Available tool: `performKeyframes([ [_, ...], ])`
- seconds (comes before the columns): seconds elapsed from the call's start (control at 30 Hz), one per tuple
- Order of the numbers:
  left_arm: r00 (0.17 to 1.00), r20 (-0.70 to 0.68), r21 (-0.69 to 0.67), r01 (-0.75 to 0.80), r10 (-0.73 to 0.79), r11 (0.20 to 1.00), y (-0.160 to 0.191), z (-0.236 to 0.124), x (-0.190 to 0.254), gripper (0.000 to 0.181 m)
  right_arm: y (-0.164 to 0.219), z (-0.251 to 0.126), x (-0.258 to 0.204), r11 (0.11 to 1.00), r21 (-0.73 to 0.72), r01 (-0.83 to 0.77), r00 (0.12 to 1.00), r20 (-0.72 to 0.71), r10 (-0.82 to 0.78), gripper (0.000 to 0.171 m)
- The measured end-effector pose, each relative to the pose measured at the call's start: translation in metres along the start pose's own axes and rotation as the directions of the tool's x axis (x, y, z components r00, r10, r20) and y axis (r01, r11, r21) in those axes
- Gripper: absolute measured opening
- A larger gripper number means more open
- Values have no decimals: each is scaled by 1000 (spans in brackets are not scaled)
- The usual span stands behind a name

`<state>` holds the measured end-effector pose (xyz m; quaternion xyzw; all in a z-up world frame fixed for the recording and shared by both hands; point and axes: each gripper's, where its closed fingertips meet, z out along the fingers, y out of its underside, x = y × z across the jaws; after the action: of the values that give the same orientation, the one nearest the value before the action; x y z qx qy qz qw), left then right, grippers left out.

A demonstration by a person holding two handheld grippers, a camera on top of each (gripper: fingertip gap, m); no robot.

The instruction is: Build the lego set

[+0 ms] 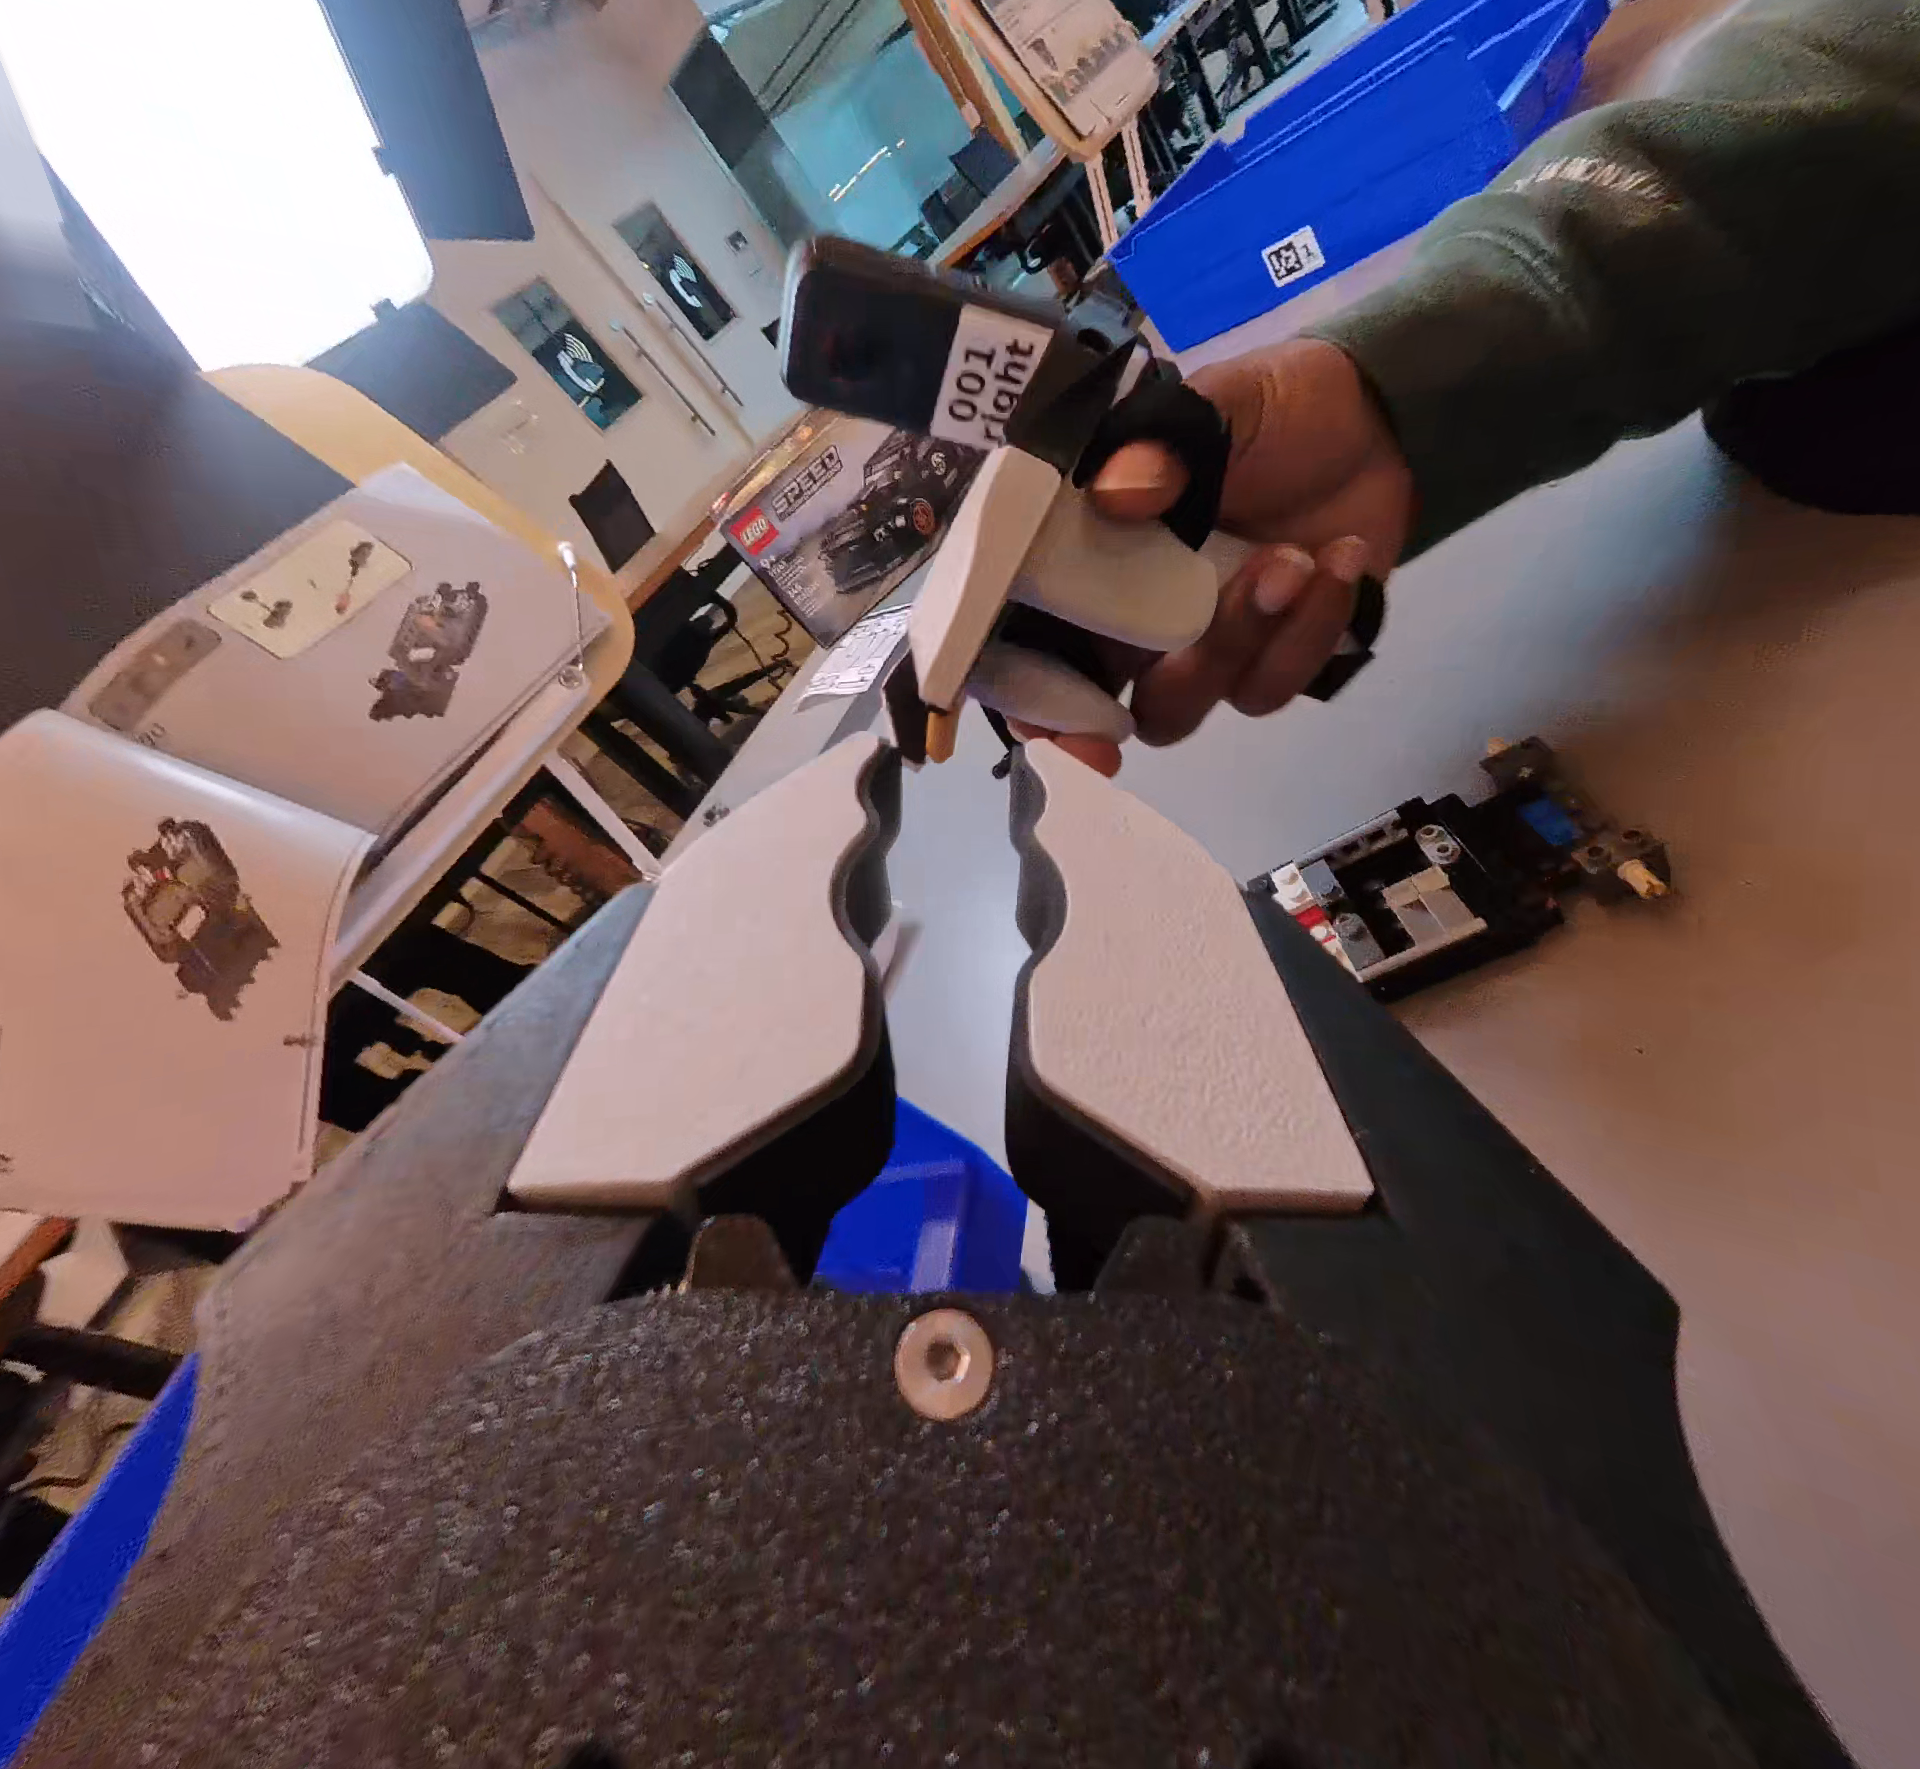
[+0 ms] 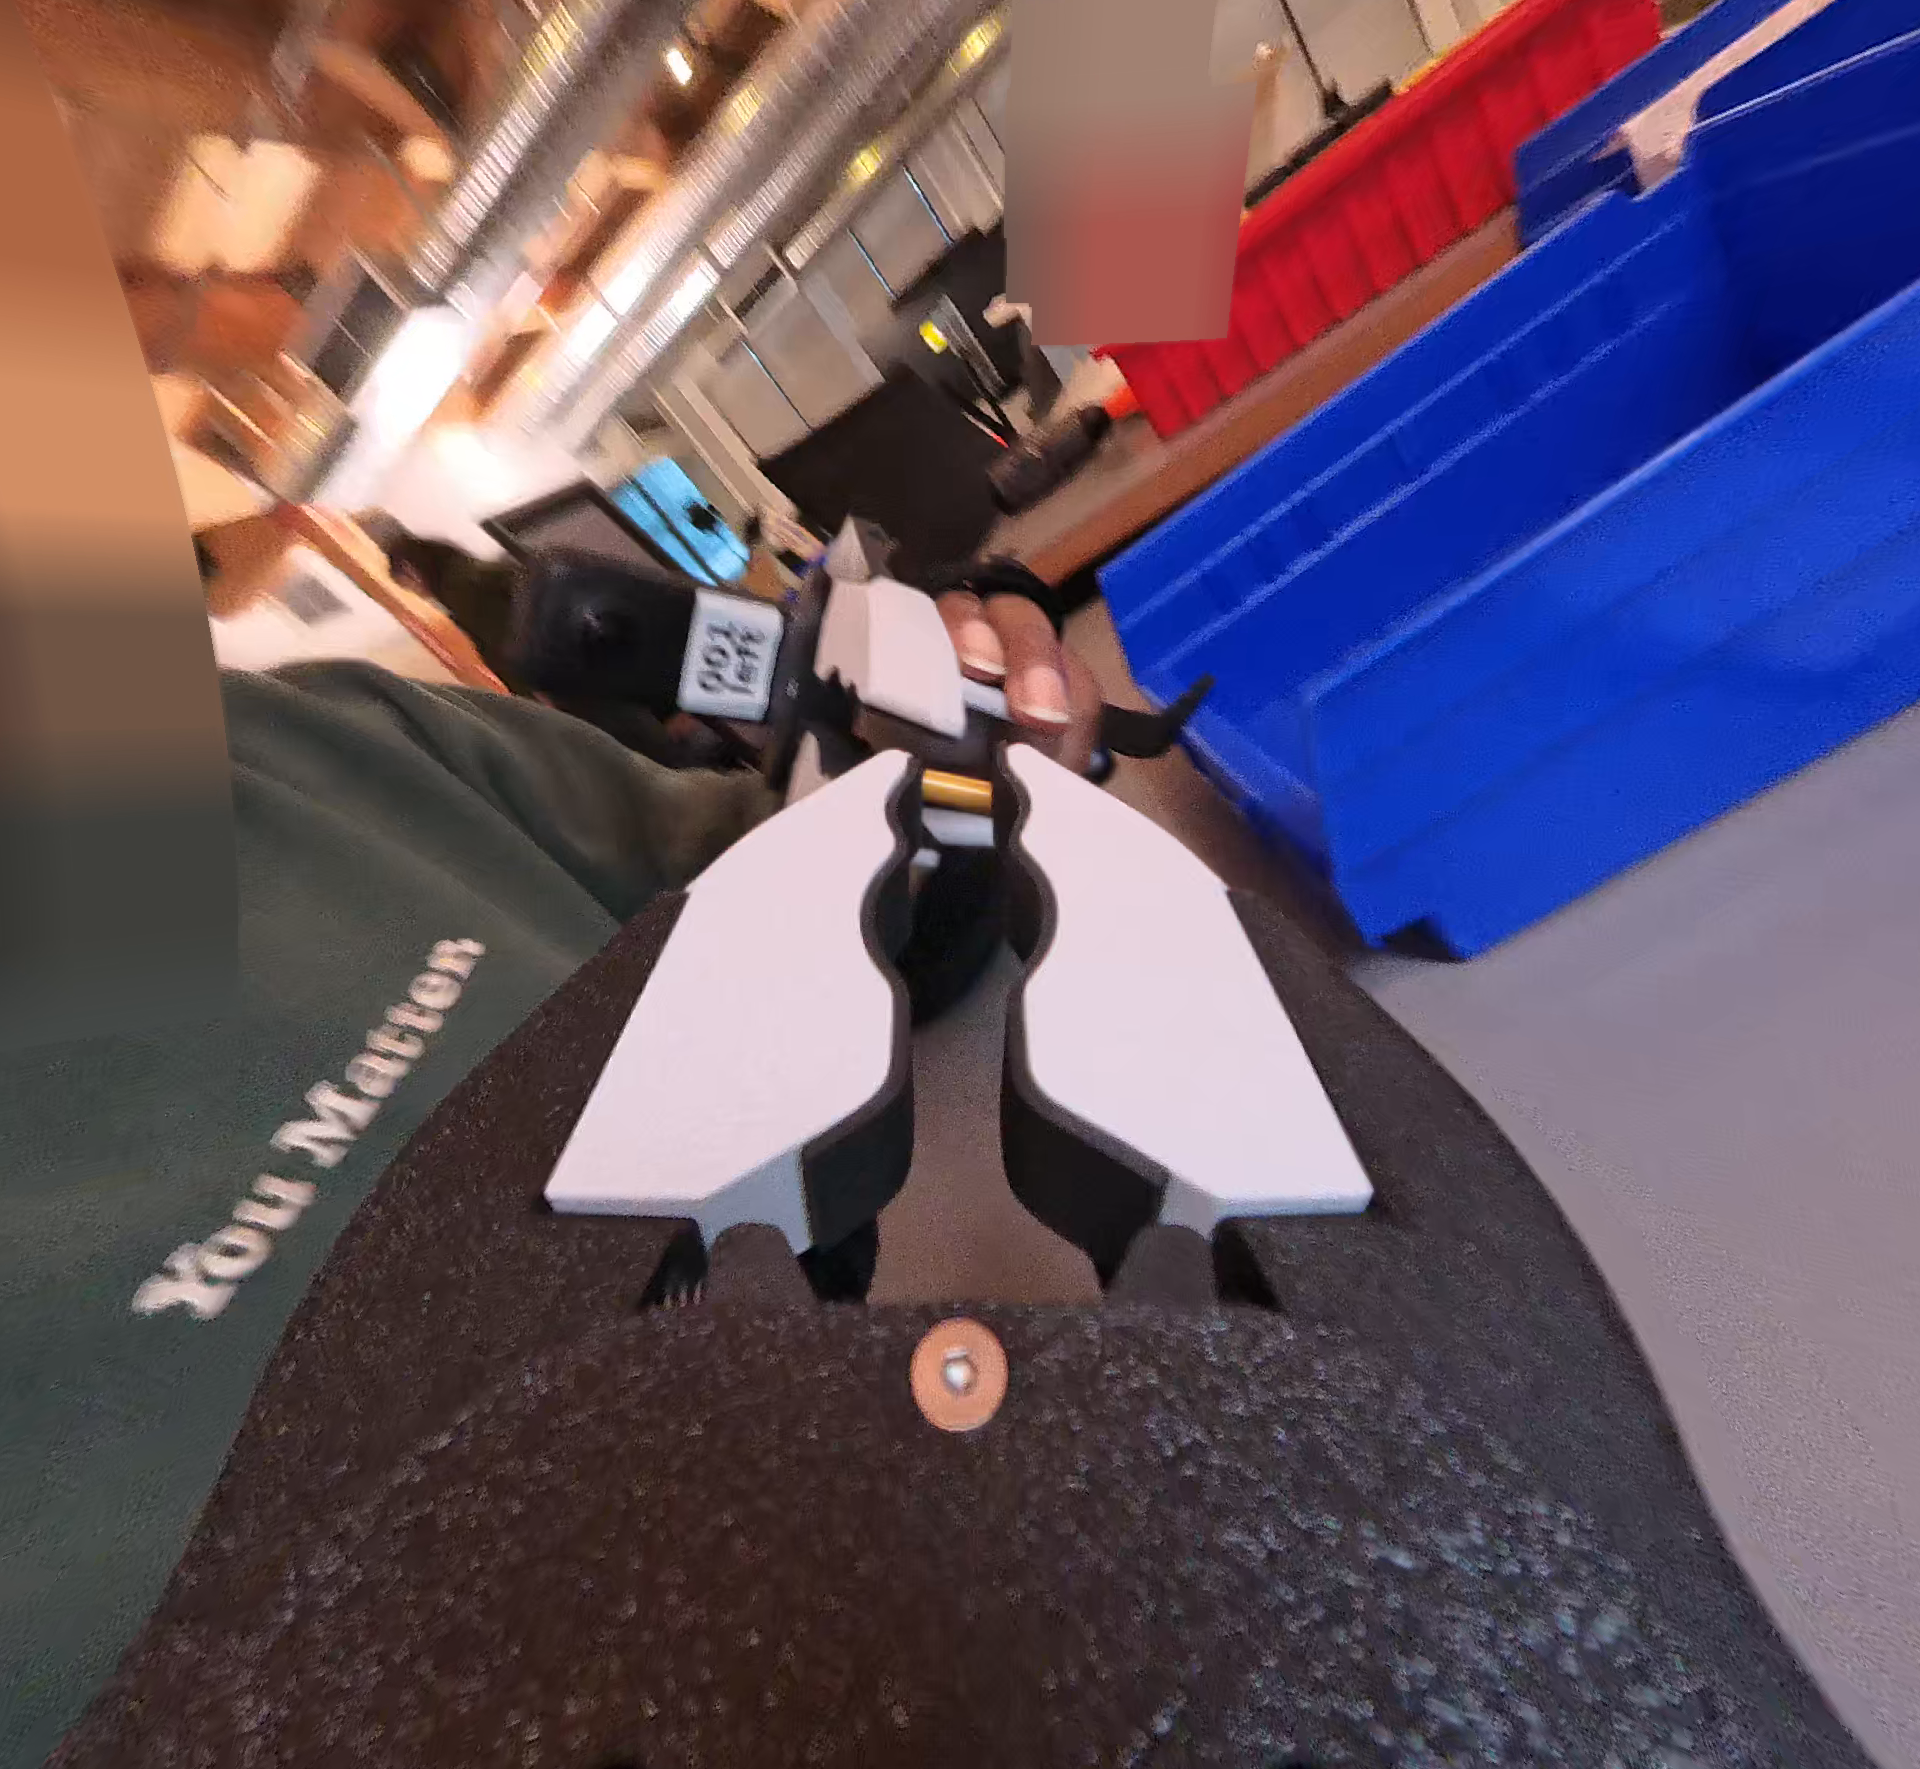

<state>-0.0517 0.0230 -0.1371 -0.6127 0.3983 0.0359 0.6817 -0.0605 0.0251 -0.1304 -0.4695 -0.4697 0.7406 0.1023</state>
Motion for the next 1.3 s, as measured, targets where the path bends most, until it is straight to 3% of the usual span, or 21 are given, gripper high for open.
performKeyframes([
  [0.1, 999, 21, -8, -44, 44, 999, -3, 4, 5, 15, 6, 7, -8, 994, 40, -104, 993, 66, 102, 12],
  [0.13, 998, 42, 6, -51, 51, 999, -6, 3, 3, 7, 9, 9, -9, 993, 37, -111, 991, 78, 108, 12],
  [0.33, 997, 41, -10, -63, 64, 998, -6, 1, 1, 6, 4, 3, -9, 991, 28, -130, 989, 80, 127, 19],
  [0.4, 994, 92, -45, -53, 57, 998, 2, -4, -14, 6, -1, -9, -5, 999, 1, -49, 999, 9, 49, 25],
  [0.47, 978, 204, -169, 3, 32, 986, 28, -11, -44, 6, 8, -23, 11, 985, -134, 105, 977, -173, -127, 26],
  [0.53, 956, 284, -390, 186, -75, 902, 76, -21, -65, 6, 25, -39, 30, 925, -323, 200, 902, -308, -303, 26],
  [0.6, 895, 324, -514, 438, -305, 738, 118, -32, -60, 6, 44, -53, 46, 856, -474, 206, 834, -372, -406, 26],
  [0.67, 796, 324, -536, 600, -511, 594, 137, -34, -46, 20, 61, -60, 60, 801, -568, 187, 789, -399, -467, 26],
  [0.73, 781, 308, -556, 611, -543, 563, 142, -37, -41, 26, 74, -59, 68, 764, -621, 175, 776, -390, -495, 26],
  [0.9, 807, 252, -592, 565, -534, 575, 141, -35, -32, 35, 84, -57, 86, 688, -701, 187, 742, -358, -567, 19],
  [1.3, 883, 89, -582, 421, -460, 696, 126, -30, -21, 50, 107, -43, 95, 513, -843, 163, 813, -179, -553, 20],
])
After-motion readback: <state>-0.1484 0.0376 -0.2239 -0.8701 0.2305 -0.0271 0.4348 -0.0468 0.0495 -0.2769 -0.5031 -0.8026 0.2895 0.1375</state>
